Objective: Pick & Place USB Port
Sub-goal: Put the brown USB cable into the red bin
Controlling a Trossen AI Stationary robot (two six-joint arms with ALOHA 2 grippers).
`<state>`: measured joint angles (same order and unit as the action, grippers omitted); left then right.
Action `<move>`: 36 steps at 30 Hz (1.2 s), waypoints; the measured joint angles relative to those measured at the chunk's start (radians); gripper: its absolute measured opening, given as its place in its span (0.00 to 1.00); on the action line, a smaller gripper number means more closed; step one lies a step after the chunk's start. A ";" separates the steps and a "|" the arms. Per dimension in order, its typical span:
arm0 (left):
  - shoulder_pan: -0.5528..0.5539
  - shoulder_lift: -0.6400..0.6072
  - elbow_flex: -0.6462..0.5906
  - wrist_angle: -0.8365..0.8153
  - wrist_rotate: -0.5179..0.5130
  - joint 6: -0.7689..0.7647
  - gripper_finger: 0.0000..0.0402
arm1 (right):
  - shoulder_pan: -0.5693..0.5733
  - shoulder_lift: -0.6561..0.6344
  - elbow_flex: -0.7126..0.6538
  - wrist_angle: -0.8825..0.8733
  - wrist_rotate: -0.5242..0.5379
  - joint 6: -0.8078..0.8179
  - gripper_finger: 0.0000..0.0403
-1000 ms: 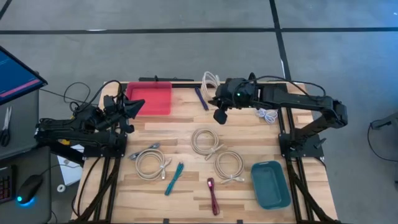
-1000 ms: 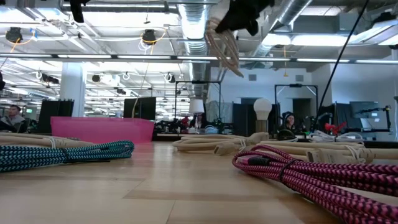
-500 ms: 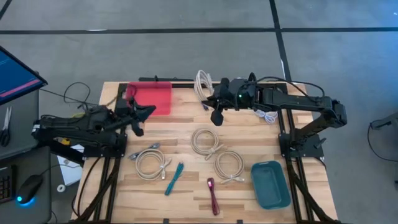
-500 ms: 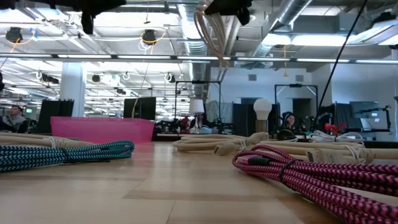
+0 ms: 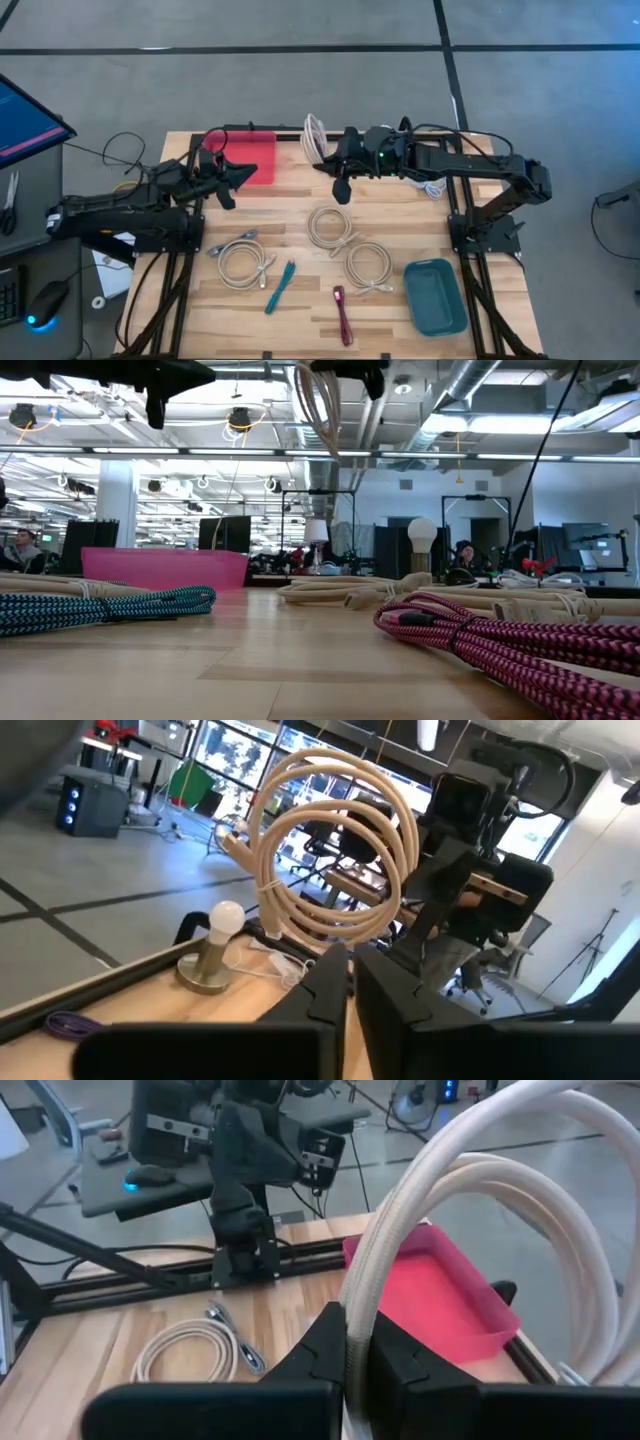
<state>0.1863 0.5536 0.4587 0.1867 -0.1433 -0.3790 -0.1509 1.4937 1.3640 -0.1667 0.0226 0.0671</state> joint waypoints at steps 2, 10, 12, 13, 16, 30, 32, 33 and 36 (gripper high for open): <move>0.014 0.012 0.000 0.006 0.026 -0.008 0.11 | -0.001 0.000 0.000 0.014 0.000 0.010 0.01; 0.031 0.108 0.000 0.195 0.138 -0.034 0.29 | 0.012 0.033 0.002 0.115 -0.021 0.013 0.01; 0.031 0.137 0.000 0.286 0.154 -0.064 0.31 | 0.013 0.040 -0.003 0.121 -0.026 0.016 0.01; 0.031 0.149 0.000 0.316 0.165 -0.078 0.31 | 0.019 0.056 0.001 0.163 -0.030 0.016 0.01; 0.029 0.184 0.000 0.371 0.202 -0.108 0.32 | 0.029 0.088 -0.001 0.202 -0.046 0.047 0.01; 0.028 0.214 0.000 0.396 0.208 -0.135 0.31 | 0.046 0.266 0.157 0.271 -0.104 0.066 0.01; 0.028 0.214 0.000 0.404 0.209 -0.135 0.31 | 0.046 0.294 0.194 0.256 -0.112 0.065 0.01; 0.028 0.214 0.000 0.406 0.208 -0.135 0.31 | 0.046 0.305 0.208 0.241 -0.117 0.065 0.01; 0.028 0.214 0.000 0.406 0.208 -0.135 0.31 | 0.046 0.338 0.246 0.225 -0.128 0.057 0.01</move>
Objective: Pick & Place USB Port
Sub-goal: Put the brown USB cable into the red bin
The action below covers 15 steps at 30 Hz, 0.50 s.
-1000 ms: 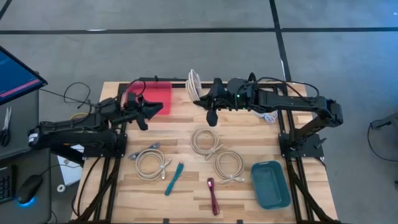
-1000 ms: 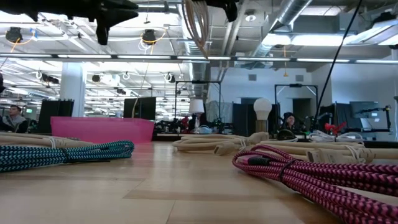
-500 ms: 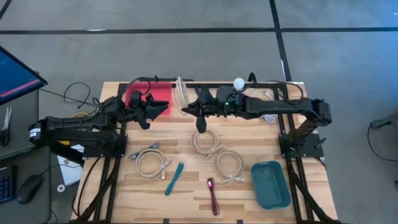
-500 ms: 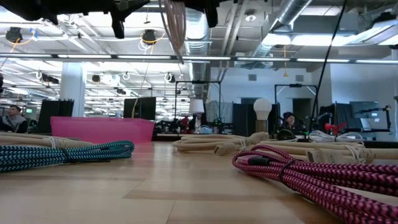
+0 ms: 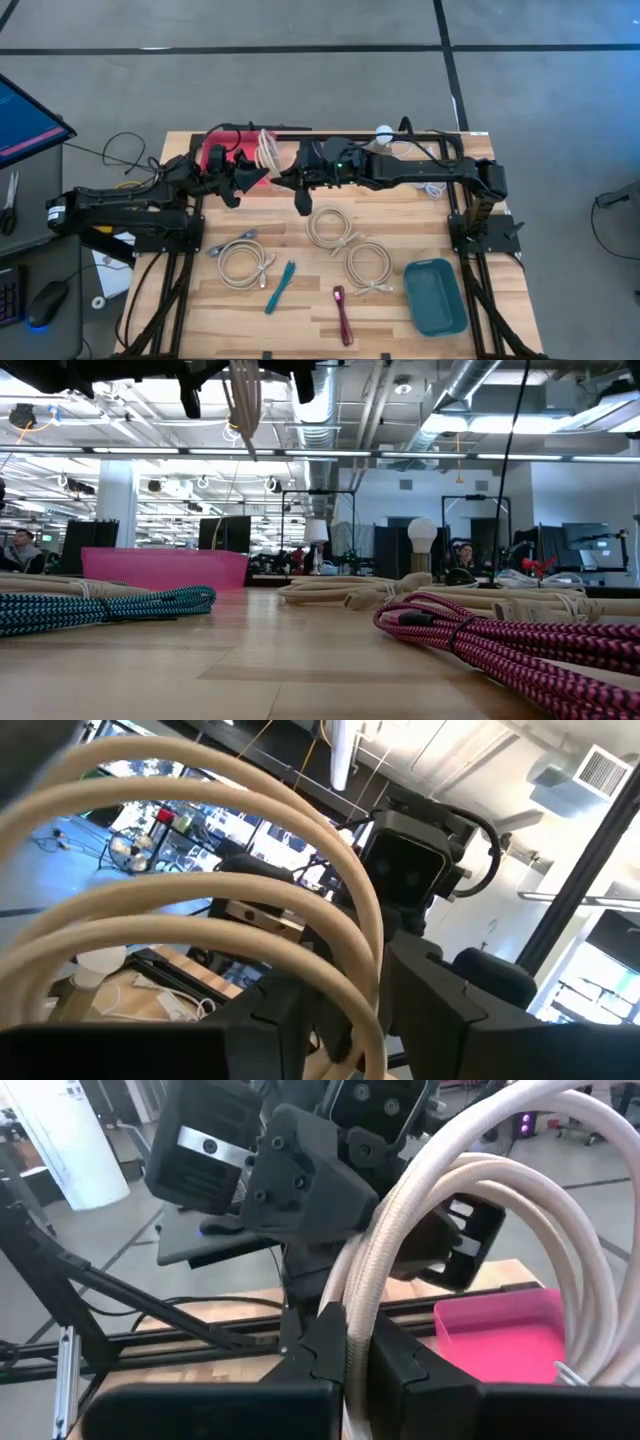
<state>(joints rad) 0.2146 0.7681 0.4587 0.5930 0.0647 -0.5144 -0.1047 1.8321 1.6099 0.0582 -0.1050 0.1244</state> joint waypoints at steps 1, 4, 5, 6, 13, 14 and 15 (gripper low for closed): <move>0.000 0.000 0.000 0.000 0.000 0.000 0.30 | 0.000 0.005 0.008 -0.003 -0.001 0.000 0.01; 0.000 0.000 0.000 0.001 0.000 0.000 0.27 | 0.000 0.006 0.018 -0.007 0.000 -0.003 0.01; 0.000 0.000 0.000 0.002 0.000 0.000 0.25 | -0.001 0.006 0.018 -0.005 -0.001 -0.003 0.01; 0.000 0.000 0.000 0.002 0.000 0.000 0.23 | -0.002 0.006 0.018 -0.007 -0.001 -0.003 0.01; 0.000 -0.001 0.000 0.006 0.003 -0.003 0.13 | -0.009 0.001 0.018 -0.010 0.000 -0.004 0.01; 0.000 -0.001 0.000 0.004 0.003 -0.004 0.12 | -0.009 0.001 0.018 -0.013 0.000 -0.005 0.01; 0.000 -0.001 0.000 0.004 0.003 -0.005 0.10 | -0.009 0.000 0.018 -0.014 0.000 -0.007 0.01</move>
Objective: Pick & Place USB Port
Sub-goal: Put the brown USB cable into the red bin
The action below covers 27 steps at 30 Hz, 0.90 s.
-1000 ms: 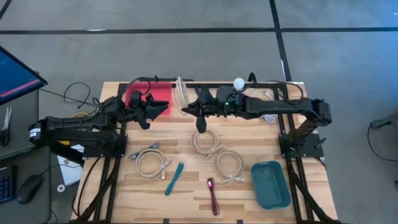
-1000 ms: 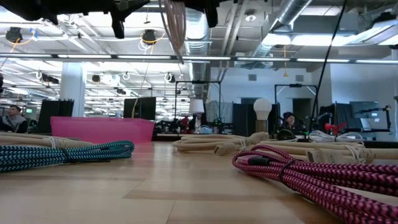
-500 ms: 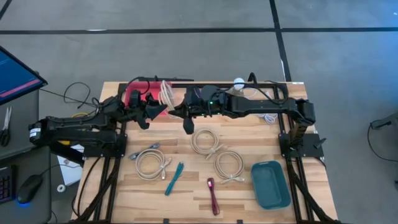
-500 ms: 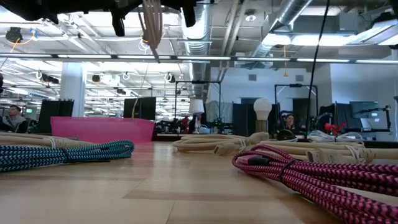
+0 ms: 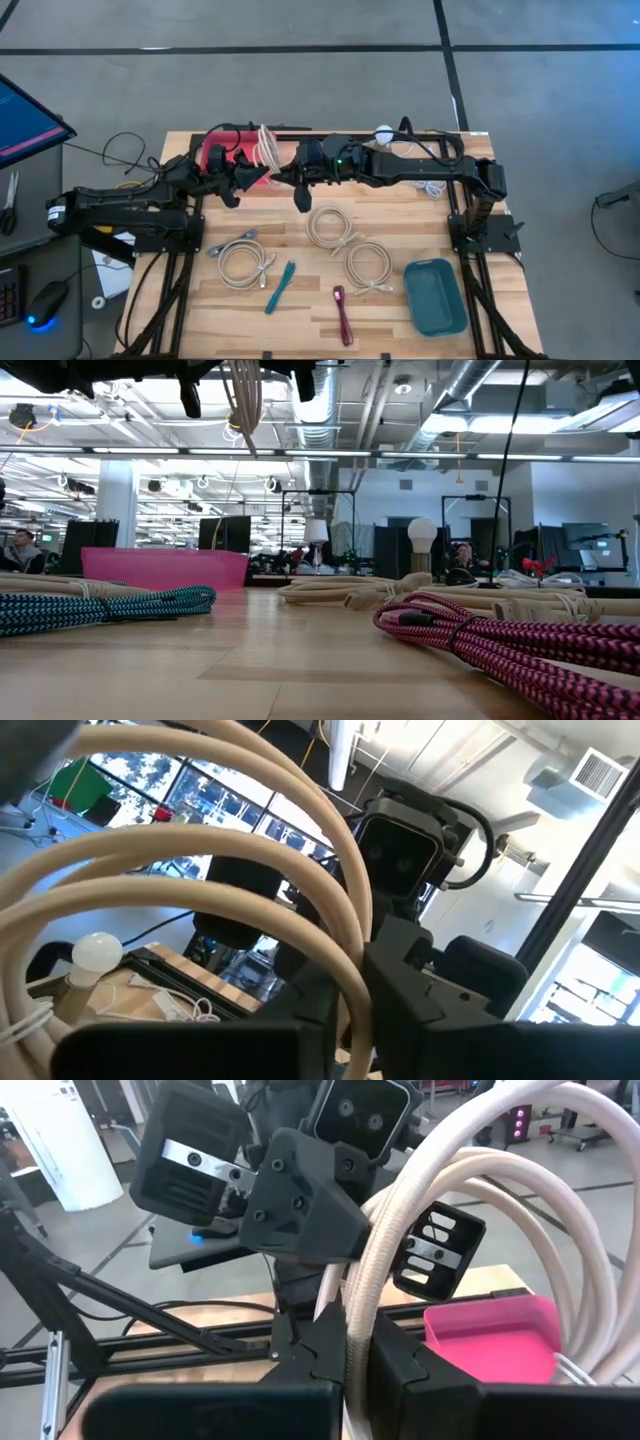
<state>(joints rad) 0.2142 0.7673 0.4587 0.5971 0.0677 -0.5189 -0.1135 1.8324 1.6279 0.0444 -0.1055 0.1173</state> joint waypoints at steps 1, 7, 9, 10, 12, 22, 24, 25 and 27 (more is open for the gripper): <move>0.000 0.000 0.000 0.002 0.000 0.000 0.09 | 0.000 0.000 0.000 0.000 0.000 -0.005 0.01; 0.000 0.000 0.000 0.002 0.000 0.000 0.05 | 0.000 -0.001 0.000 -0.004 0.001 -0.016 0.02; 0.000 0.000 0.000 0.003 0.000 0.001 0.05 | 0.000 -0.001 0.000 -0.004 0.001 -0.016 0.02; 0.000 0.000 0.000 0.003 0.000 0.001 0.05 | 0.000 -0.001 0.000 -0.004 0.001 -0.015 0.02; 0.000 0.000 0.000 0.004 0.000 0.001 0.04 | 0.000 -0.001 0.000 -0.004 0.001 -0.016 0.02; 0.002 -0.020 0.000 0.007 -0.004 0.033 0.03 | -0.001 -0.045 0.000 -0.066 0.000 -0.029 0.19; 0.009 -0.038 0.000 0.003 -0.004 0.049 0.03 | -0.007 -0.077 0.000 -0.123 0.000 -0.069 0.21; 0.014 -0.050 0.000 -0.003 -0.004 0.052 0.03 | -0.007 -0.093 0.000 -0.144 -0.001 -0.090 0.22; 0.032 -0.075 0.000 -0.036 -0.007 0.054 0.03 | -0.010 -0.129 0.000 -0.189 0.000 -0.119 0.22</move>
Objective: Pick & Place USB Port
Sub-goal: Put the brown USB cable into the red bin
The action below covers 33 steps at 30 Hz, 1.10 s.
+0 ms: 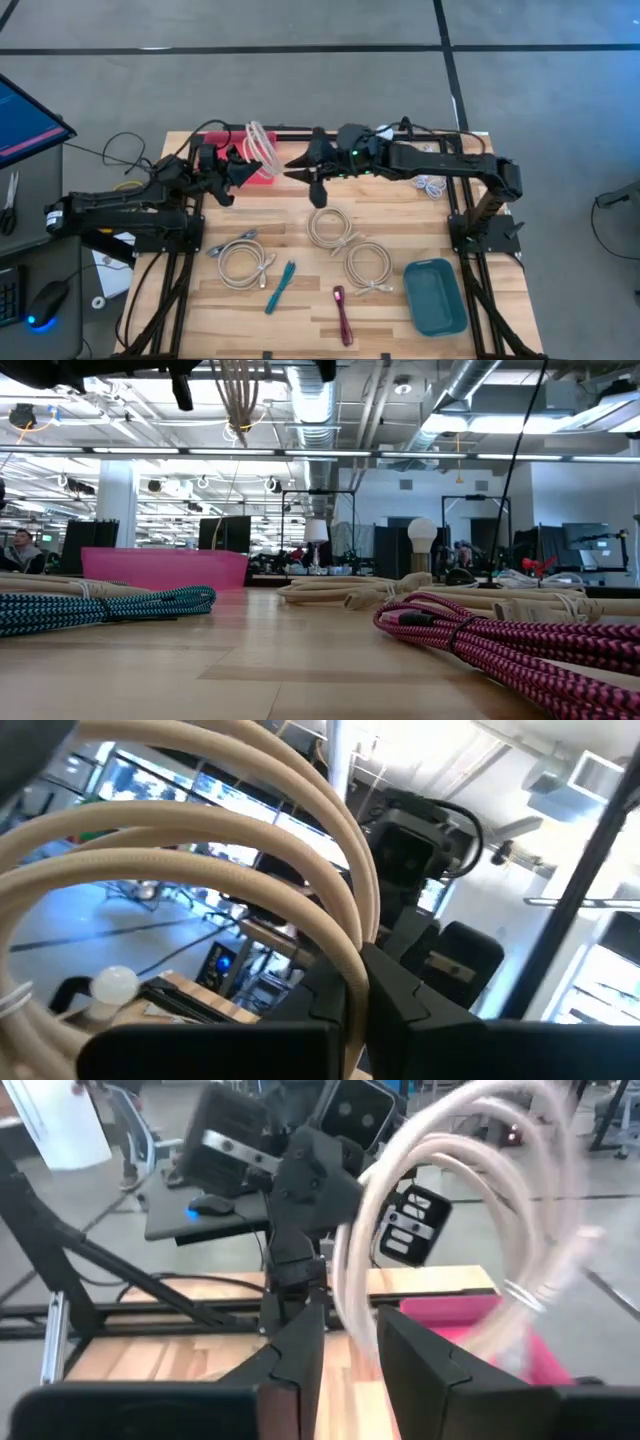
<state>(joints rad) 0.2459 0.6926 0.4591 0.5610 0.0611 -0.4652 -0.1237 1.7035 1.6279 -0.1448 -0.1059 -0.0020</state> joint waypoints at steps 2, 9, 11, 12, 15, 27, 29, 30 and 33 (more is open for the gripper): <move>0.023 -0.029 0.000 -0.059 -0.001 0.000 0.03 | -0.007 -0.035 0.000 -0.046 0.000 -0.005 0.23; 0.127 -0.121 0.000 -0.276 -0.016 -0.003 0.03 | -0.016 -0.137 0.000 -0.192 0.079 -0.024 0.23; 0.160 -0.143 0.000 -0.332 -0.022 -0.008 0.03 | -0.016 -0.164 0.000 -0.237 0.140 -0.048 0.23; 0.176 -0.155 0.000 -0.367 -0.030 -0.010 0.03 | -0.014 -0.175 0.000 -0.252 0.170 -0.058 0.23; 0.224 -0.187 0.000 -0.472 -0.052 -0.011 0.03 | -0.008 -0.207 0.000 -0.293 0.239 -0.078 0.23; 0.365 -0.207 0.000 -0.699 -0.174 -0.003 0.03 | -0.008 -0.288 0.000 -0.485 0.379 -0.050 0.23; 0.388 -0.199 0.000 -0.729 -0.197 0.011 0.03 | -0.007 -0.299 0.000 -0.500 0.389 -0.044 0.23; 0.400 -0.194 0.000 -0.742 -0.199 0.020 0.03 | -0.007 -0.302 0.000 -0.507 0.395 -0.038 0.23; 0.437 -0.167 0.000 -0.788 -0.199 0.043 0.03 | -0.007 -0.312 0.000 -0.535 0.397 -0.017 0.21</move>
<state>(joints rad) 0.6825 0.5259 0.4591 -0.2267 -0.1383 -0.4222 -0.1303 1.3916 1.6276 -0.6798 0.2909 -0.0194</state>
